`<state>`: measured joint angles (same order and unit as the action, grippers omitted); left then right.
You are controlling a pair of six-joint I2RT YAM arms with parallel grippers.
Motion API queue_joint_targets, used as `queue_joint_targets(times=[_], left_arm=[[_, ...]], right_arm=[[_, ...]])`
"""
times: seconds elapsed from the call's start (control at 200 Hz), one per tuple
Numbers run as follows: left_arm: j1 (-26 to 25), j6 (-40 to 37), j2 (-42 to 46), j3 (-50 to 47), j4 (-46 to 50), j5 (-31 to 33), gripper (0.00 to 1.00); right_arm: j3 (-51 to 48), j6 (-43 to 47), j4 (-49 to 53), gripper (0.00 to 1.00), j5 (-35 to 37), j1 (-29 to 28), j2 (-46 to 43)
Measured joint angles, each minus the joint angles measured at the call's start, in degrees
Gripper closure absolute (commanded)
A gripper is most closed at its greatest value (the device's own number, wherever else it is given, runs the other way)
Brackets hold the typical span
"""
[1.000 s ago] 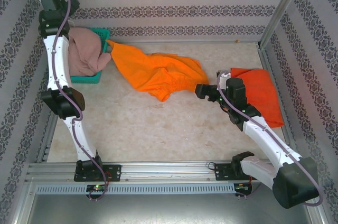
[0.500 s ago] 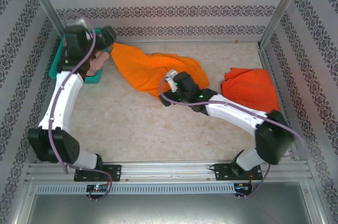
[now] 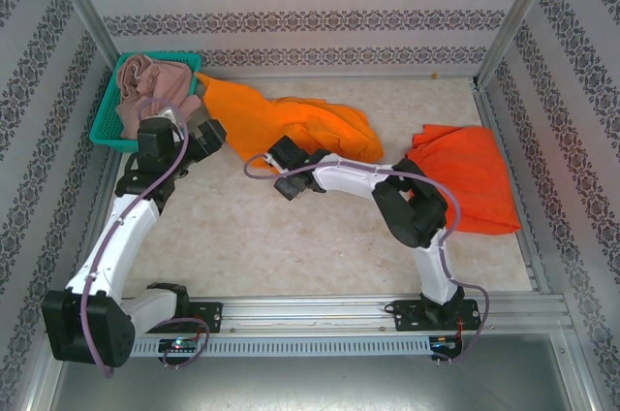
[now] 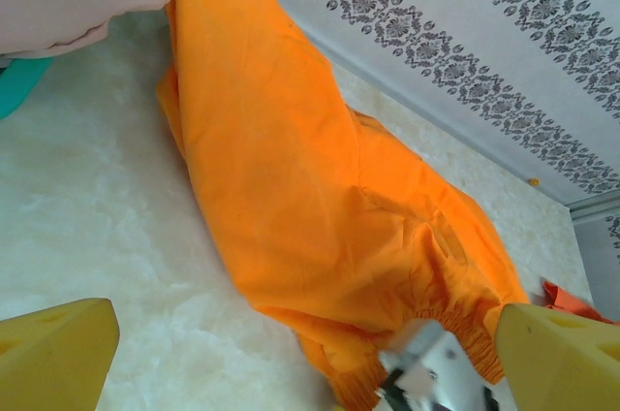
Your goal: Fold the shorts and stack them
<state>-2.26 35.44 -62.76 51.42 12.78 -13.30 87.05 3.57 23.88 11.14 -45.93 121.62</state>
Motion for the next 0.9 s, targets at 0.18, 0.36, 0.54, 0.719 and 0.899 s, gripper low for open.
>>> queue_joint_targets(times=[0.18,0.36,0.54,0.719,0.899], left_arm=[[0.0,-0.04,1.92,-2.1,0.09,1.4,0.0],[0.0,-0.04,4.81,-2.29,0.02,3.32,0.0],[0.0,-0.04,6.91,-2.29,-0.48,4.63,0.0],[0.0,-0.04,9.55,-2.29,-3.1,5.25,0.0],[0.0,0.07,12.04,-2.05,-5.7,5.57,0.01]], right_arm=[[3.76,-1.49,2.56,0.95,-0.24,1.22,2.89],[3.98,-2.84,4.98,1.0,-1.95,2.34,-1.2],[8.46,-4.9,7.91,1.0,-7.72,4.24,-14.97],[20.81,-8.26,7.08,1.0,-15.93,6.69,-30.03],[25.09,-16.61,5.03,1.0,-25.53,15.5,-37.99]])
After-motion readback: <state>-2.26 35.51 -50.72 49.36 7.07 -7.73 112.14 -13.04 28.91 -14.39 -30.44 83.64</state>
